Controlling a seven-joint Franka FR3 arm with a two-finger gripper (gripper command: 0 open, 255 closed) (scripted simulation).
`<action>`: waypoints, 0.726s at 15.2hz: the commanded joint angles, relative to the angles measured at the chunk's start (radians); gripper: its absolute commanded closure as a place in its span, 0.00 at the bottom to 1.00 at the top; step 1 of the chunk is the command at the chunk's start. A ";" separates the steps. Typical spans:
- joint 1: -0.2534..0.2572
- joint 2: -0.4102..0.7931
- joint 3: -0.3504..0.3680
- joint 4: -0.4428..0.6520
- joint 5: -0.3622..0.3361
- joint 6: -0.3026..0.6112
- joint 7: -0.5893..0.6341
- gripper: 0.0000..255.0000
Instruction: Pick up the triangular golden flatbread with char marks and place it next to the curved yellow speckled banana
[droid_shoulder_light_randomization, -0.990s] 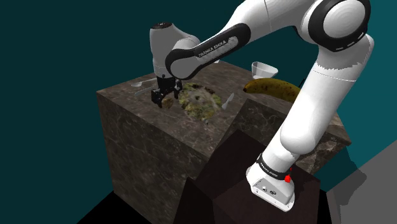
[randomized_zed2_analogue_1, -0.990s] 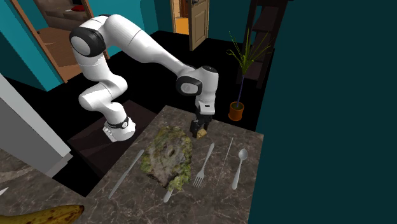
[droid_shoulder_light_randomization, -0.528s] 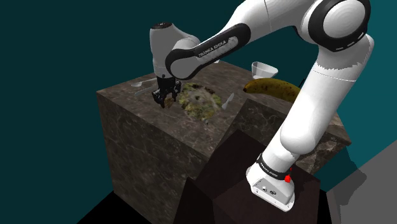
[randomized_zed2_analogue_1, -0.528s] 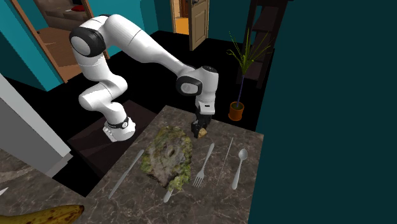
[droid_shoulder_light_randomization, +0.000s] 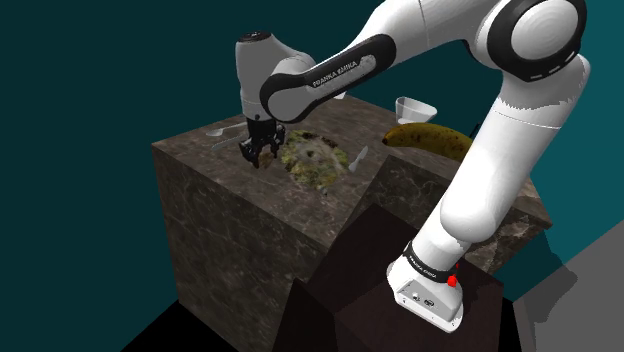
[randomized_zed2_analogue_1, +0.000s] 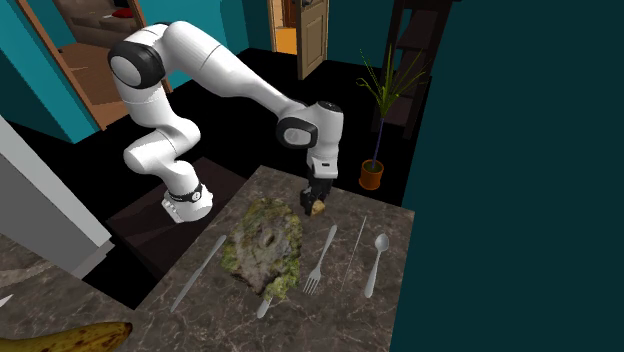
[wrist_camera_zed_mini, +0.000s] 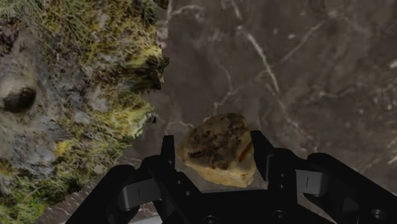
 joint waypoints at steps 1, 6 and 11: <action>-0.001 -0.012 0.001 0.012 0.009 -0.021 -0.010 1.00; -0.002 -0.046 0.003 0.042 0.033 -0.079 -0.037 1.00; -0.002 -0.075 0.004 0.078 0.054 -0.138 -0.061 1.00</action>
